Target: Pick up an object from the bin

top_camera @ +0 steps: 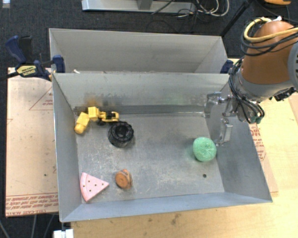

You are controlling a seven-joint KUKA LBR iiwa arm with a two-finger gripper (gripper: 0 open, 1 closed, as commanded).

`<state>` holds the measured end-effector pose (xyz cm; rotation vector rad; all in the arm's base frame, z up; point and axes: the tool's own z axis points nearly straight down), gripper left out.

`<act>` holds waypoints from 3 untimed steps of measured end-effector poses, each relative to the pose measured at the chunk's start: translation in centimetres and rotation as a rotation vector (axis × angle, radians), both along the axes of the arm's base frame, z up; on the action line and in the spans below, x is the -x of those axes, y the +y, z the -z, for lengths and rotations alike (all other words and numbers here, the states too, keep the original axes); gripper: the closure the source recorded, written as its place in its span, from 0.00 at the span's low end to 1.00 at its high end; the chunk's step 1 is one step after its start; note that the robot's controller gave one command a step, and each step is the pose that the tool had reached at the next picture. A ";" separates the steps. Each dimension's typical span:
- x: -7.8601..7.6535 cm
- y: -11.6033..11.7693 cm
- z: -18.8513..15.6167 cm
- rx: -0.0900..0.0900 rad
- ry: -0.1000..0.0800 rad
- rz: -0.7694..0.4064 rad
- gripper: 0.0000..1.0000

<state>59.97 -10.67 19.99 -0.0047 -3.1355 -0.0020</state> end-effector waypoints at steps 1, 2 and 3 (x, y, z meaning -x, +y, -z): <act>-0.2 0.0 -0.5 0.001 -0.008 -0.002 0.00; 1.7 -1.4 1.0 0.001 -0.010 -0.046 0.00; 3.7 -1.0 3.2 0.001 -0.008 -0.148 0.00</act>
Offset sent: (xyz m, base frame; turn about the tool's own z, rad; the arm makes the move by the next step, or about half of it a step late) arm -0.0381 -0.0320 -0.0279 -0.0898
